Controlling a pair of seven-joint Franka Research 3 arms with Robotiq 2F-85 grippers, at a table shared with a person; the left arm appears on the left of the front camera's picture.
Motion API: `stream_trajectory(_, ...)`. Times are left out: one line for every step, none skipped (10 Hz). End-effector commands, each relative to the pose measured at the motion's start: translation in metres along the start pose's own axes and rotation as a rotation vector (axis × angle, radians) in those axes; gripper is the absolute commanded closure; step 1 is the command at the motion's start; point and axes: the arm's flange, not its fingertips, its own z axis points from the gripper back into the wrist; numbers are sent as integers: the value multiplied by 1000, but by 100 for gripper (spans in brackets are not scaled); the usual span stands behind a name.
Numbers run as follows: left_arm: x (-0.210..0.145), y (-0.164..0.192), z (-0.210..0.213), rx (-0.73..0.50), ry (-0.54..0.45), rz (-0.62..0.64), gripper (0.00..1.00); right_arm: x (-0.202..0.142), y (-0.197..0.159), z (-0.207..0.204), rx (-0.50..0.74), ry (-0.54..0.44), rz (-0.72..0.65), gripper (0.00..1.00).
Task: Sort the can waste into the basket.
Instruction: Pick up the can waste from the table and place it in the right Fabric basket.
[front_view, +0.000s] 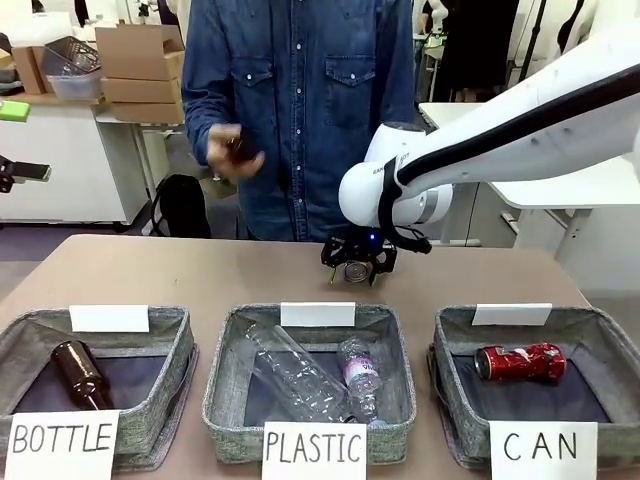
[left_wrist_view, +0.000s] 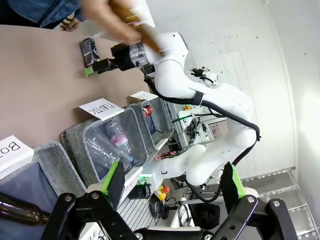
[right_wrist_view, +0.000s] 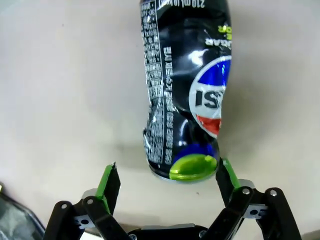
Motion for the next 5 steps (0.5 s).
stream_trajectory(-1,-1,3,-2,11,-15,0,9,3,3,-37,-7,-54,0)
stream_trajectory(-1,-1,3,-2,11,-15,0,7,-3,6,-21,-11,-66,0)
stream_trajectory(-1,-1,3,-2,11,-15,0,5,-7,7,-15,1,-67,57)
stream_trajectory(-1,-1,3,-2,11,-15,0,5,-7,8,-22,-1,-62,57)
stream_trajectory(-1,-1,3,-2,11,-15,0,5,-6,7,-37,1,-59,100)
